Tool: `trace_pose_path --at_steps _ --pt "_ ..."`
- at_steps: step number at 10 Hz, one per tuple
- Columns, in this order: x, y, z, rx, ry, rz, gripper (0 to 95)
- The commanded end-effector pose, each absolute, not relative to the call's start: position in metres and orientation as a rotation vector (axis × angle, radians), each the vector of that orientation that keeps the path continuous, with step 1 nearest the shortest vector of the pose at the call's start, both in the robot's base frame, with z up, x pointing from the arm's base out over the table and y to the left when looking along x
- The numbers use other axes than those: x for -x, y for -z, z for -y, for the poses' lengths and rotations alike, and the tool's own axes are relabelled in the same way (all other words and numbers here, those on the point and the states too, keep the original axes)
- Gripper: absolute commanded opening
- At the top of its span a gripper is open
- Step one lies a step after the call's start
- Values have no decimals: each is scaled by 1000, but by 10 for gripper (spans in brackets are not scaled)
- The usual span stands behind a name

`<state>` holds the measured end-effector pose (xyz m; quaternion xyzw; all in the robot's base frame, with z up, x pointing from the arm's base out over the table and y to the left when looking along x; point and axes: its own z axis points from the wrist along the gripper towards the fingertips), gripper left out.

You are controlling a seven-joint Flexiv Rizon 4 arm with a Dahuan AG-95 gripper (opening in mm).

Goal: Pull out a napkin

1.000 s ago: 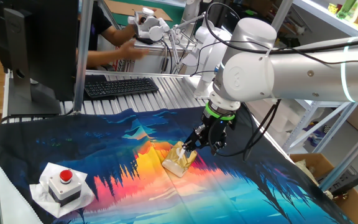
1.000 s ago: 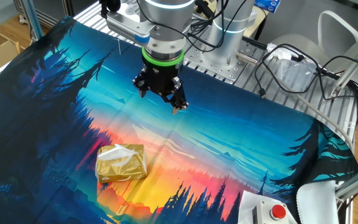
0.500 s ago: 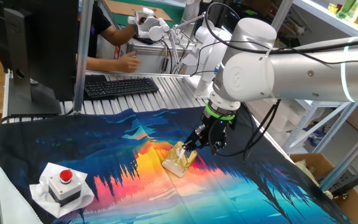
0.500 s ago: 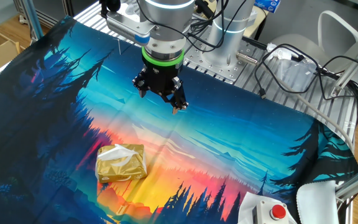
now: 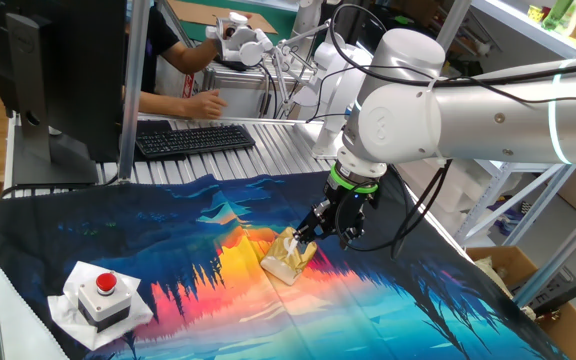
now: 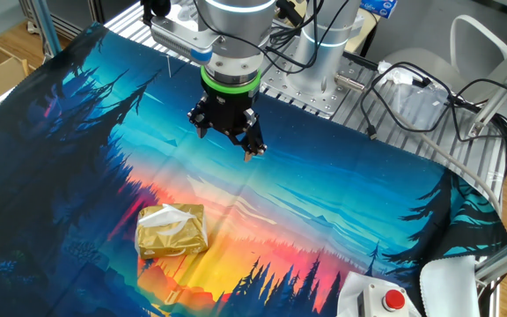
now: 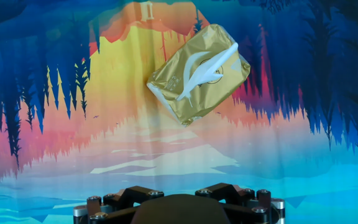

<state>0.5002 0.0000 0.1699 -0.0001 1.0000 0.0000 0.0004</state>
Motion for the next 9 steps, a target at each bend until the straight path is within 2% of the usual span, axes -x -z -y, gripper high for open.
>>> trace_pose_path --at_steps 1,9 --pt "-500 -170 0 382 73 -3135 0" --pt "-500 -170 0 383 75 -3140 0"
